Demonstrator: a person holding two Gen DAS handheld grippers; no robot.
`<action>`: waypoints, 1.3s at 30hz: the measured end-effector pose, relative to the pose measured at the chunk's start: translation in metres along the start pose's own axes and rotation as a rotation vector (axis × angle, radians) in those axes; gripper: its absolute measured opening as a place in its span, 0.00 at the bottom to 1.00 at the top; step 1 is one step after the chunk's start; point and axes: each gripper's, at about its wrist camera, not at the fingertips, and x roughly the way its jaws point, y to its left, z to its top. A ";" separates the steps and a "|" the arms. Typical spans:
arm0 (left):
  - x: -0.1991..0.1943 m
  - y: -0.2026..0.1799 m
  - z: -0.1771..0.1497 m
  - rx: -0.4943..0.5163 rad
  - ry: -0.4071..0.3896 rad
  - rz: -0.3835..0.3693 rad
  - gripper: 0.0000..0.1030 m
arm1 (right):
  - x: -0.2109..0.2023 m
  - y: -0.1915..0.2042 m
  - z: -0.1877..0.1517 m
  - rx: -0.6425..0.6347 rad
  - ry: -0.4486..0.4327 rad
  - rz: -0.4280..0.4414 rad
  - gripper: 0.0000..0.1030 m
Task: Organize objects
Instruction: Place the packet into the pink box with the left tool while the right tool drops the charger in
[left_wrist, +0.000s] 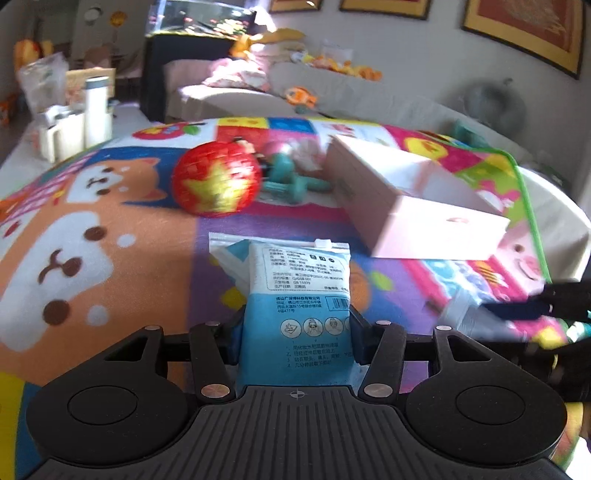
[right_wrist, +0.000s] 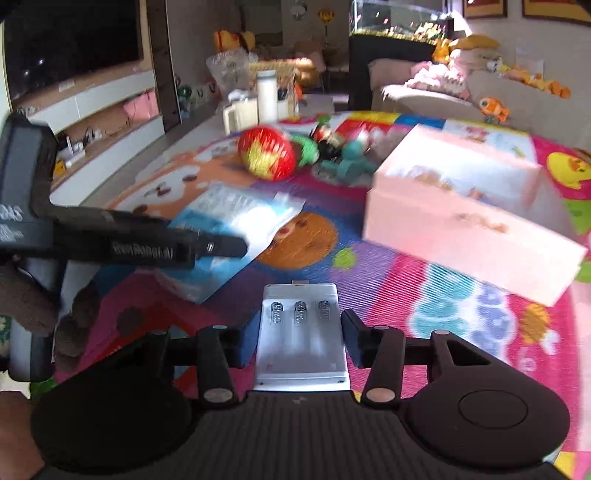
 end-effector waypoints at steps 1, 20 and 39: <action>-0.006 -0.006 0.009 -0.005 -0.012 -0.052 0.55 | -0.011 -0.009 0.002 0.022 -0.027 -0.004 0.46; 0.191 -0.167 0.132 -0.074 0.197 -0.101 0.55 | -0.075 -0.145 -0.027 0.311 -0.296 -0.228 0.46; 0.024 -0.063 0.092 -0.043 -0.032 -0.126 0.55 | -0.043 -0.152 0.027 0.323 -0.306 -0.145 0.46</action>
